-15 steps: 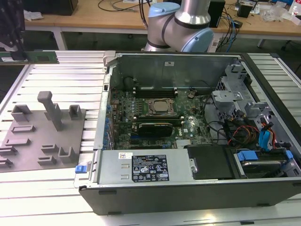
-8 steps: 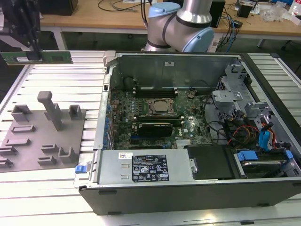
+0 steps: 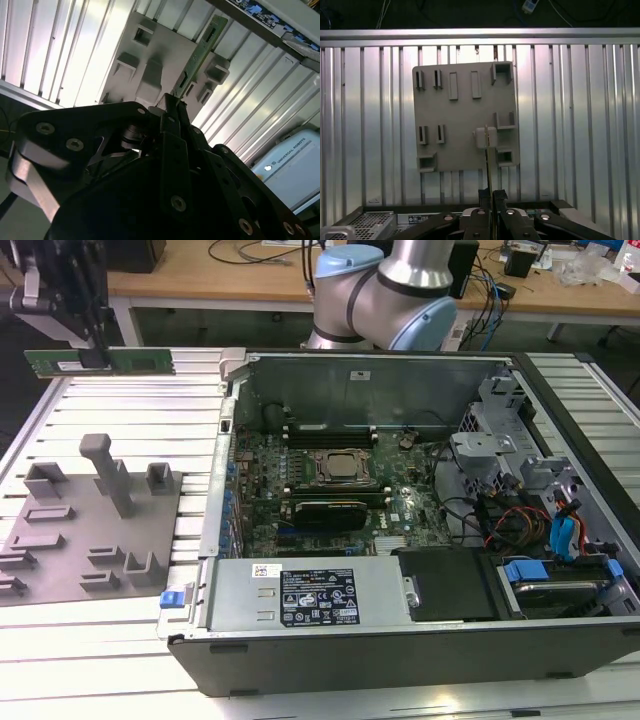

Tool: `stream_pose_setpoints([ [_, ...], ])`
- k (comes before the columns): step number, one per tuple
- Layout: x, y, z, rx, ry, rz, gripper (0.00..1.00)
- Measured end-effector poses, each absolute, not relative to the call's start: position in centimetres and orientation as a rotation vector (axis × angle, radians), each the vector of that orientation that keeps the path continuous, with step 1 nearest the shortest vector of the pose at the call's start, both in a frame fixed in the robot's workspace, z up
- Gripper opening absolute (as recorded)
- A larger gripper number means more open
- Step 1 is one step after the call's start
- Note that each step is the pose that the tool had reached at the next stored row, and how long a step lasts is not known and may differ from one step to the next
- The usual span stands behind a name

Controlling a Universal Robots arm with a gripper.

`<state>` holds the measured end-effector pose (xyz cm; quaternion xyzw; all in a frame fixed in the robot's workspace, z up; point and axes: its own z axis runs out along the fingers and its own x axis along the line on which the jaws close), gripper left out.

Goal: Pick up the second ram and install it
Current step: 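Pick up the second ram and move it above second insertion slot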

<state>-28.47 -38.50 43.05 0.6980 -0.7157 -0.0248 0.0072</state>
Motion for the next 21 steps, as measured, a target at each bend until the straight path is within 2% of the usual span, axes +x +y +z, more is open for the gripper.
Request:
stream_pose_setpoints([
  [21, -21.8, -37.4, 43.0, 2.181, -2.237, -0.080, 0.14],
])
